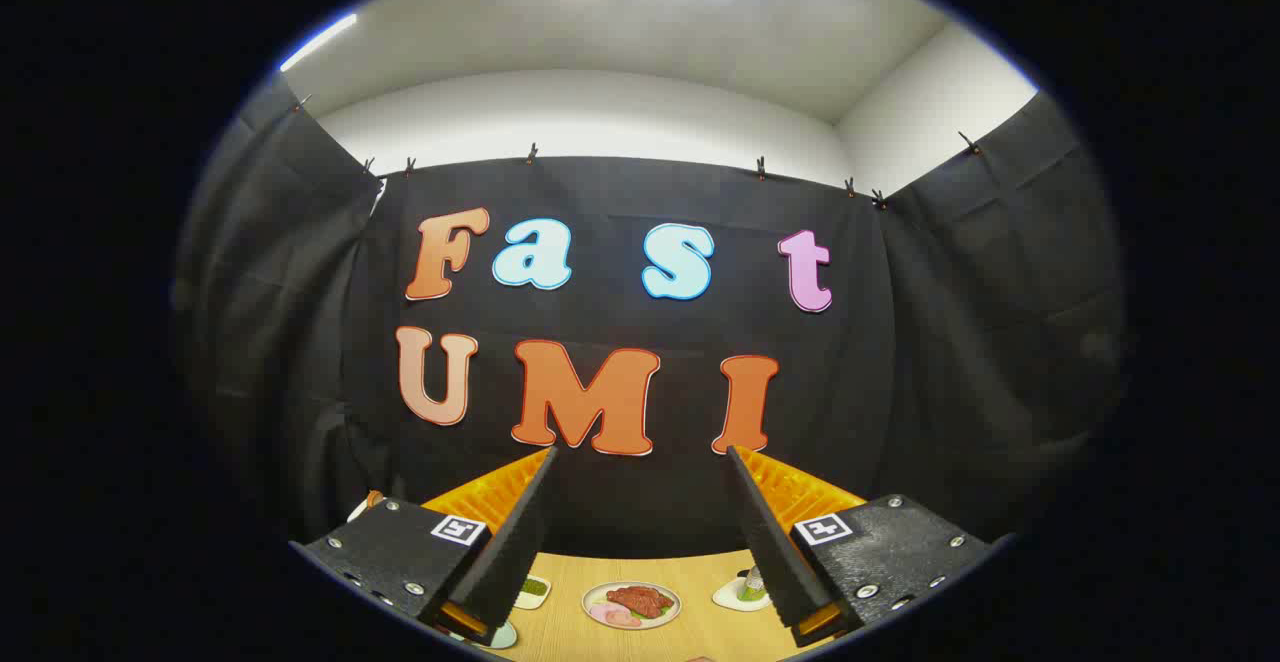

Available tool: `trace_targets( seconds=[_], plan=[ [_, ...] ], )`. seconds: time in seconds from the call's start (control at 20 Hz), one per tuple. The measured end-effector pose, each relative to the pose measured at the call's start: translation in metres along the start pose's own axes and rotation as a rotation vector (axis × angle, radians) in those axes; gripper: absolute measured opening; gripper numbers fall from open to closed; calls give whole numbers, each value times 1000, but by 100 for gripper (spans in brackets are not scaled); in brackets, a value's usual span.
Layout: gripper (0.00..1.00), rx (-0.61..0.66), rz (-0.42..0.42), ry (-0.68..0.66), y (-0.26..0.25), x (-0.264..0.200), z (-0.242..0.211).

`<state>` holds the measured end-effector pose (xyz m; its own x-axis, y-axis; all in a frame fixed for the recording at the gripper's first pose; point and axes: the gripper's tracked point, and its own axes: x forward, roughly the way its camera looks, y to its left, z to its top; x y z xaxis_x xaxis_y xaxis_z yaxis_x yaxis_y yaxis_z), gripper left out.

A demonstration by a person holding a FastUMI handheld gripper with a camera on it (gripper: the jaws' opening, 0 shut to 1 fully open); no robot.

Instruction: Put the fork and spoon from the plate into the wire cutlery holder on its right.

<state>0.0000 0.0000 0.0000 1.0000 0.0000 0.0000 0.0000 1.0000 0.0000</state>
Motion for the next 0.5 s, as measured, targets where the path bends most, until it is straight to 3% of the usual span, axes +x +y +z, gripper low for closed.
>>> trace_targets(
  seconds=[0.5],
  plan=[
    [96,15,-24,-32,-2,2,18]
  ],
)
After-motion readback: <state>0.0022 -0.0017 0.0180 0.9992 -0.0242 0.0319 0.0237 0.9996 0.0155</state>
